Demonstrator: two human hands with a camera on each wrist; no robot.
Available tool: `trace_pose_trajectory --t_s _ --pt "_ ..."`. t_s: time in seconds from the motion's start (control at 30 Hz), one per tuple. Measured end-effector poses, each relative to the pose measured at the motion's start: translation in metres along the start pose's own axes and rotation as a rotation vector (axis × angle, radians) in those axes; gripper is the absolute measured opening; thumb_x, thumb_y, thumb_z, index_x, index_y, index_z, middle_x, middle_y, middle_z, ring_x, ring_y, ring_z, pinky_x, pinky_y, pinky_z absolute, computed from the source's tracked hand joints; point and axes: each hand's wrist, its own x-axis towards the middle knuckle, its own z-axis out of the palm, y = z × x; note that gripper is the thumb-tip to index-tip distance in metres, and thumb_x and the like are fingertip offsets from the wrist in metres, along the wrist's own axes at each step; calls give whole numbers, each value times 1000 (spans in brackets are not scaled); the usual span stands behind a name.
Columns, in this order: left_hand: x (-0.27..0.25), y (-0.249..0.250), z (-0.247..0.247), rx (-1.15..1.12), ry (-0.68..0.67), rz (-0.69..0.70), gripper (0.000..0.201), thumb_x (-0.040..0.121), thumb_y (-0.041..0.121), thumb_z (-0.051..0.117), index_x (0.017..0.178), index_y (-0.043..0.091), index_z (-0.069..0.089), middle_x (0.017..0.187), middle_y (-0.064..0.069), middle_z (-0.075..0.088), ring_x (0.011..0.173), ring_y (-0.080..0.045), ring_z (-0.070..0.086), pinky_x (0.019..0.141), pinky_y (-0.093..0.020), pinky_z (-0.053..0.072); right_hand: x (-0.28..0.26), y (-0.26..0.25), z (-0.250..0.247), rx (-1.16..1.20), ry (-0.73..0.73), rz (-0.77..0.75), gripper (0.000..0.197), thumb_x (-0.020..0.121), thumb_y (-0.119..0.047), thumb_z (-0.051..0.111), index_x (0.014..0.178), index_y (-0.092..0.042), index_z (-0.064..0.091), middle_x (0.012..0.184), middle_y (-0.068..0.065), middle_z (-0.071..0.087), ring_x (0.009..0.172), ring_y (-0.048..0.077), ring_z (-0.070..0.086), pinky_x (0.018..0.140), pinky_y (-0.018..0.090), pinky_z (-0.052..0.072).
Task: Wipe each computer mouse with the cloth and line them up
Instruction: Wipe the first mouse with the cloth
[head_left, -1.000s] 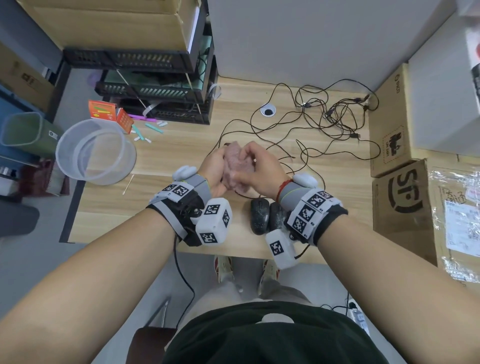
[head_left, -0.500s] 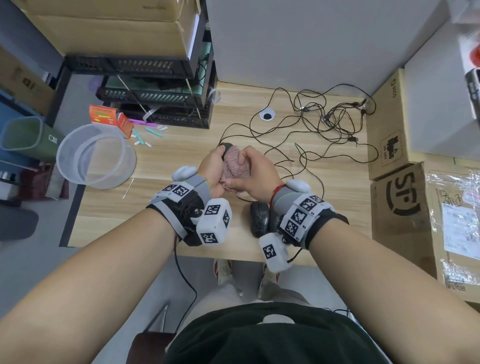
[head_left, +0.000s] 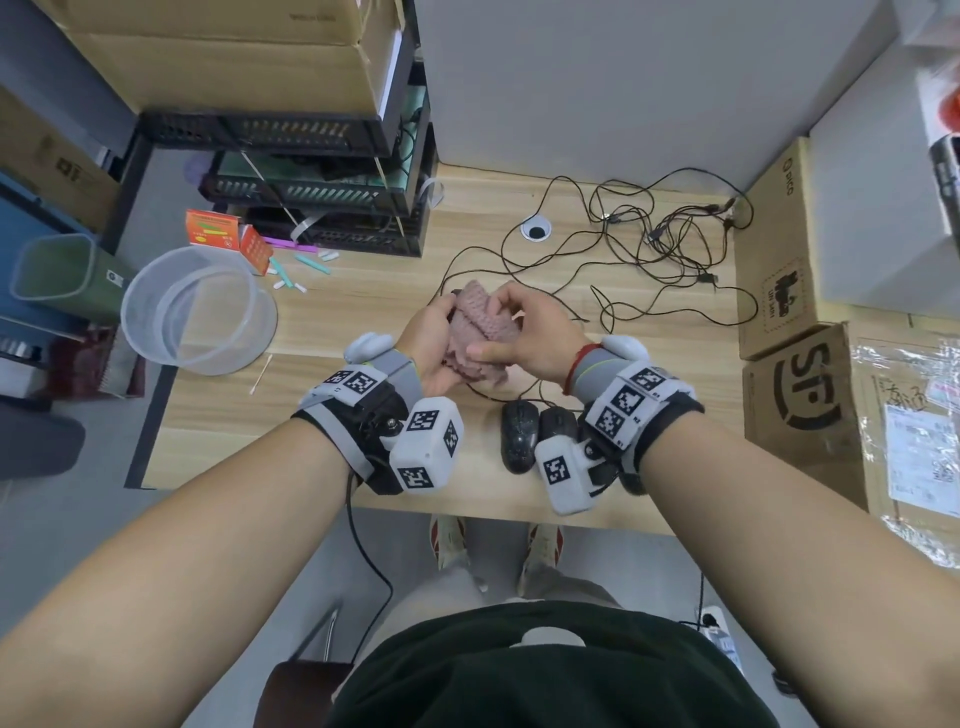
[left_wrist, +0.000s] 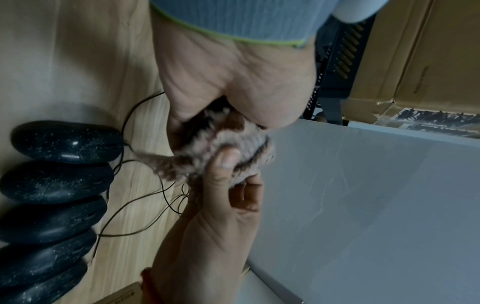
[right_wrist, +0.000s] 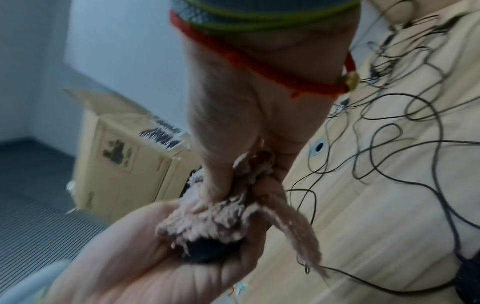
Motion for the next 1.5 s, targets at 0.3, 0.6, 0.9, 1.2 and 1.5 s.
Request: trace_pose_trajectory --t_s 0.3,0.6,0.9,1.2,1.5 --pt "-3 6 3 20 32 30 58 107 40 25 140 1 53 127 -21 65 94 -30 68 70 -38 58 -10 -9 -1 11 15 -44 49 65 -20 92 96 -17 54 91 -3 55 60 7 52 53 15 46" --pt "-10 2 8 87 -17 -33 42 104 41 37 106 9 64 89 -17 67 71 -30 63 63 -33 55 -4 10 -19 180 225 84 23 81 -18 80 82 -21 58 85 -4 56 64 19 59 67 54 59" --pt "-14 10 20 106 -3 37 47 105 40 27 113 11 64 99 -13 69 76 -23 64 73 -35 51 -21 -7 -7 174 125 -23 40 74 -15 86 96 -12 53 87 -8 55 64 9 62 58 33 56" --pt "-15 5 19 91 186 82 29 103 24 37 104 5 59 88 -17 64 70 -26 63 57 -34 57 -12 -5 -16 310 130 29 27 82 -14 79 91 -10 54 90 7 56 64 28 61 59 47 55" --pt "-20 5 17 160 201 58 30 103 25 34 106 6 58 80 -14 64 65 -23 60 49 -26 53 -20 0 -12 269 140 -25 35 76 -14 86 83 -16 52 83 -1 55 53 14 57 52 32 49"
